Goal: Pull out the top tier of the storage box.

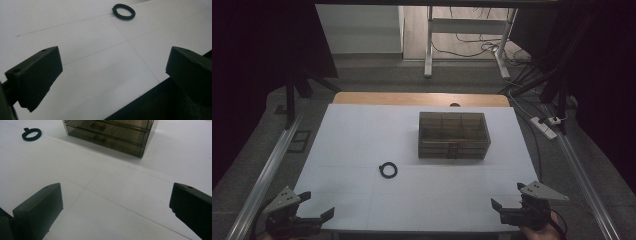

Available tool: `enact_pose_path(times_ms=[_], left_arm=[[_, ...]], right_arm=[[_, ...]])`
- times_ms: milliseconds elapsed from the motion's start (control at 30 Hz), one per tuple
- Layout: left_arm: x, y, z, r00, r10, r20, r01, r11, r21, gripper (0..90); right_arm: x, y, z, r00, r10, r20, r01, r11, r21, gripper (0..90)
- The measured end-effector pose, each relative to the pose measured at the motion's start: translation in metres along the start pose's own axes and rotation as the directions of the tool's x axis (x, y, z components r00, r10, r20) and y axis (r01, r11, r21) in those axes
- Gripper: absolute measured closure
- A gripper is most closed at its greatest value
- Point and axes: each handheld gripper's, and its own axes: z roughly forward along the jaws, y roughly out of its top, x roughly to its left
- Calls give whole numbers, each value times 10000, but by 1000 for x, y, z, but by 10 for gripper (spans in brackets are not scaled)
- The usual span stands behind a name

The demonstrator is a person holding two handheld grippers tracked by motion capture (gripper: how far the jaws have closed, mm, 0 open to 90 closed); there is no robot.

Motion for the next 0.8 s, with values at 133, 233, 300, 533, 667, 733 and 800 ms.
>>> enact_pose_path(times_ms=[133, 233, 300, 533, 667, 733, 800], left_arm=[[0, 0, 0, 9996, 97, -279, -95, 9999, 54, 0], [0, -1, 0, 9997, 151, -204, -149, 9999, 64, 0], [0, -1, 0, 9998, 182, -75, -182, 9998, 80, 0], [7, -2, -2, 9987, -252, 448, 257, 9996, -99, 0], [7, -2, -2, 9985, -306, 446, 310, 9995, -86, 0], [6, -2, -2, 9987, -277, 424, 280, 9996, -50, 0], [6, -2, -1, 9987, -285, 419, 286, 9996, -36, 0]], right_arm=[[-1, 0, -1, 9999, 114, -17, -114, 9998, -134, 0], [-1, 0, -1, 9999, 80, -115, -81, 9999, -102, 0], [-1, 1, 0, 9991, 108, -418, -106, 9999, 55, 0], [0, 2, 3, 9983, 127, -571, -111, 9996, 276, 0], [1, 2, 5, 9993, 157, -333, -142, 9989, 451, 0], [0, 2, 4, 9996, 214, -209, -205, 9989, 429, 0], [1, 2, 4, 9996, 217, -160, -210, 9989, 426, 0]])
